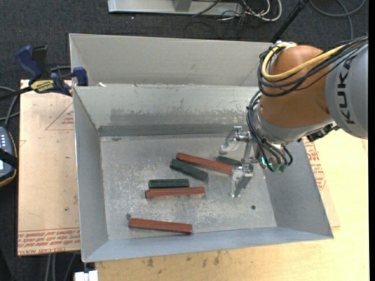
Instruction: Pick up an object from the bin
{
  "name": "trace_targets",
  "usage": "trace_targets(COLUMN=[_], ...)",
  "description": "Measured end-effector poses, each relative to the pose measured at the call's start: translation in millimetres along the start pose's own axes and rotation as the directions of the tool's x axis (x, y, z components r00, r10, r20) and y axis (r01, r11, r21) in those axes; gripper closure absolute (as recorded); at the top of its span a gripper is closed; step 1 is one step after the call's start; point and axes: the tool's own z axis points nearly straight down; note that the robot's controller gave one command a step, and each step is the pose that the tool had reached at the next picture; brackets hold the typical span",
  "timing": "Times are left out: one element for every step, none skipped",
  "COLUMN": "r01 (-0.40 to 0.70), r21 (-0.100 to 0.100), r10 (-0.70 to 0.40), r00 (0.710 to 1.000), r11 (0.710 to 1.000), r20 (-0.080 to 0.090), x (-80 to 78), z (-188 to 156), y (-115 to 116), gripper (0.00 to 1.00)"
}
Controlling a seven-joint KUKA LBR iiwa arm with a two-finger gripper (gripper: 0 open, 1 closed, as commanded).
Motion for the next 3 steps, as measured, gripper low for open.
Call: trace_targets(r01=[0.0,0.007,0.078], r21=[0.0,0.0,0.003], r10=[0.0,-0.007,-0.078], r00=[1.0,1.0,0.997], r11=[1.0,1.0,0.997], r20=[0.008,0.014,0.012], x=[-1.6,-44.3,-95.3], z=[-3.9,73.6,142.7], y=[0.0,-24.9,-10.3], gripper=[0.0,0.0,0.0])
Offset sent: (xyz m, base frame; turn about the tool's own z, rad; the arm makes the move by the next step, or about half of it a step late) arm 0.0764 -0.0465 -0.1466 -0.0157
